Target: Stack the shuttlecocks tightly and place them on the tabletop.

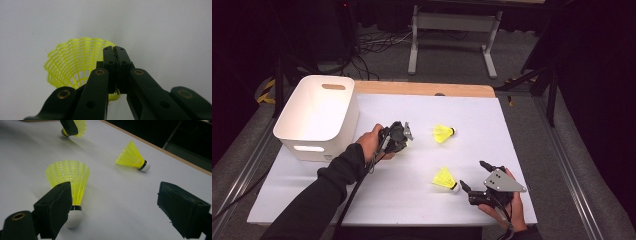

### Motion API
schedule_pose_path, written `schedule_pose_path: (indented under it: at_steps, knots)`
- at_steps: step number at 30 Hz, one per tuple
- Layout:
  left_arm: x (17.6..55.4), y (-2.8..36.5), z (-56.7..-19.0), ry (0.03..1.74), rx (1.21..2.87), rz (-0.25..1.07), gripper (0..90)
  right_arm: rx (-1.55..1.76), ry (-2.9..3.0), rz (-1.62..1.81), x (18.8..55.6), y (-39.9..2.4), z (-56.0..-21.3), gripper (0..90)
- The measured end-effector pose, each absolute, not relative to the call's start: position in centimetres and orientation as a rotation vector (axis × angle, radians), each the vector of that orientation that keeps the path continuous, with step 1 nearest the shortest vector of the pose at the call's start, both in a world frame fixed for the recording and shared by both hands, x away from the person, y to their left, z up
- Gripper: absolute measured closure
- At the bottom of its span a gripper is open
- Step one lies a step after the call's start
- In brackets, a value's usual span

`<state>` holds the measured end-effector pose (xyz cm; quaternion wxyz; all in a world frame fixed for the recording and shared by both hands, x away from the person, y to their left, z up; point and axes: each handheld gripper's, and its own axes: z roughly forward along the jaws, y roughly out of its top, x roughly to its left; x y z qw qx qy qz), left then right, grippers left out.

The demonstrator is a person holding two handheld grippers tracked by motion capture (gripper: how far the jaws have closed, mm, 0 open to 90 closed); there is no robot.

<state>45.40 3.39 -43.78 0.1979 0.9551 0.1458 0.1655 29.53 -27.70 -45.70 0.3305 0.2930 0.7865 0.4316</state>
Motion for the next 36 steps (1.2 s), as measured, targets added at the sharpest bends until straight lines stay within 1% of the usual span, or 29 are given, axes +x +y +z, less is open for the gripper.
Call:
schedule_pose_path:
  at_steps: [6, 9, 10, 11, 13, 15, 21, 22, 24, 26, 28, 29, 31, 32, 33, 34, 35, 36]
  knots:
    - [45.8, 1.8, -44.8, 0.393, 2.685, 0.446, 87.9, 0.746, 2.069, 1.107, 29.5, -27.2, -45.8, 13.6]
    - [46.1, 1.4, -45.1, 0.382, 2.681, 0.414, 86.5, 0.737, 2.061, 1.116, 29.4, -27.2, -45.8, 13.6]
    - [46.1, 1.4, -45.1, 0.382, 2.681, 0.414, 85.4, 0.736, 2.061, 1.115, 29.4, -27.1, -45.8, 13.5]
    - [46.1, 1.1, -45.2, 0.393, 2.681, 0.403, 82.1, 0.734, 2.065, 1.109, 29.4, -27.1, -45.8, 13.6]
    - [46.1, 0.9, -45.4, 0.389, 2.694, 0.376, 81.3, 0.730, 2.063, 1.110, 29.4, -27.1, -45.8, 13.4]
    - [46.1, 0.8, -45.4, 0.397, 2.697, 0.387, 78.0, 0.728, 2.060, 1.110, 29.3, -27.1, -45.7, 13.5]
    - [46.3, 1.2, -45.0, 0.421, 2.666, 0.354, 75.2, 0.742, 2.058, 1.114, 29.4, -27.3, -45.7, 13.5]
    - [46.2, 1.2, -44.9, 0.424, 2.661, 0.368, 73.0, 0.742, 2.061, 1.116, 29.4, -27.3, -45.7, 13.5]
    - [46.2, 1.3, -44.5, 0.423, 2.656, 0.373, 71.3, 0.740, 2.061, 1.116, 29.4, -27.3, -45.7, 13.5]
    - [45.8, 1.7, -43.3, 0.398, 2.604, 0.385, 66.3, 0.736, 2.065, 1.128, 29.4, -27.3, -45.7, 13.6]
    - [45.6, 2.0, -42.5, 0.413, 2.565, 0.420, 58.7, 0.736, 2.063, 1.126, 29.3, -27.3, -45.7, 13.6]
    - [45.7, 2.3, -42.1, 0.418, 2.542, 0.425, 53.2, 0.734, 2.066, 1.129, 29.3, -27.3, -45.7, 13.7]
    - [45.9, 2.8, -41.5, 0.430, 2.498, 0.455, 52.3, 0.735, 2.063, 1.127, 29.3, -27.4, -45.6, 13.8]
    - [46.0, 2.9, -41.4, 0.454, 2.495, 0.474, 49.4, 0.737, 2.062, 1.131, 29.3, -27.4, -45.6, 13.8]
    - [46.4, 3.1, -41.5, 0.478, 2.479, 0.482, 44.1, 0.742, 2.062, 1.136, 29.4, -27.4, -45.7, 13.9]
    - [46.4, 3.1, -41.5, 0.478, 2.479, 0.482, 38.8, 0.744, 2.062, 1.136, 29.4, -27.4, -45.7, 13.9]
    - [47.2, 3.5, -41.7, 0.542, 2.460, 0.439, 35.8, 0.742, 2.065, 1.135, 29.4, -27.4, -45.7, 13.9]
    - [47.2, 3.5, -41.7, 0.542, 2.460, 0.439, 35.7, 0.742, 2.065, 1.135, 29.4, -27.4, -45.7, 13.9]
